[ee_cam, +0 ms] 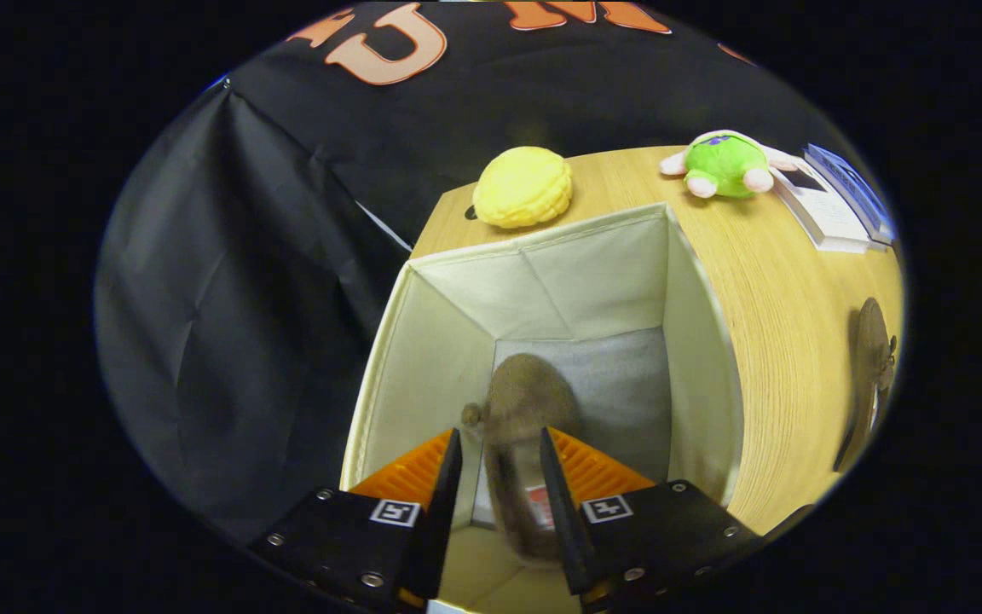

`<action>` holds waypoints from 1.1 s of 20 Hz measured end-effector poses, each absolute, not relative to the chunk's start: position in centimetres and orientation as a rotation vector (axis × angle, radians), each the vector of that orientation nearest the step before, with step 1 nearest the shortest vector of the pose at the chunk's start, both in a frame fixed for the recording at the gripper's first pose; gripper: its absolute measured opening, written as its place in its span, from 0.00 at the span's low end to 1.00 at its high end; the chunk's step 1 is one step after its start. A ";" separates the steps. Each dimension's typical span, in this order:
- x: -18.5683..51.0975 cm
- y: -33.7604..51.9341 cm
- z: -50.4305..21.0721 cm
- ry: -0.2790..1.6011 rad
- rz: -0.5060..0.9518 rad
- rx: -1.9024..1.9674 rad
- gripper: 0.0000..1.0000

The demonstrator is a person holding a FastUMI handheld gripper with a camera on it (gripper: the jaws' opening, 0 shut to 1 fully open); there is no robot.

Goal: Open the storage box then place both shoes into the box .Put the left shoe in first, then the right shoe, with the right side of both shoes facing outward in a uniform manner.

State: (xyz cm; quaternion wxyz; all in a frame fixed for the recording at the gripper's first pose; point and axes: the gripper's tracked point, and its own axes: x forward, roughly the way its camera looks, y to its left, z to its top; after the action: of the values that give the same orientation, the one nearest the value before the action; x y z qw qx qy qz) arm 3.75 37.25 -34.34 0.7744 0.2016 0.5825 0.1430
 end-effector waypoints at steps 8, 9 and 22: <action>3.6 32.4 -27.8 1.089 0.386 0.434 0.82; 3.6 31.1 -27.0 1.061 0.387 0.424 0.83; 0.5 11.0 -29.8 0.993 0.174 0.367 0.96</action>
State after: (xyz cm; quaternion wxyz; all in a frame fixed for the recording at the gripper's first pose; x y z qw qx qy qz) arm 0.47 11.04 -29.83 0.8594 0.1750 0.4732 0.0827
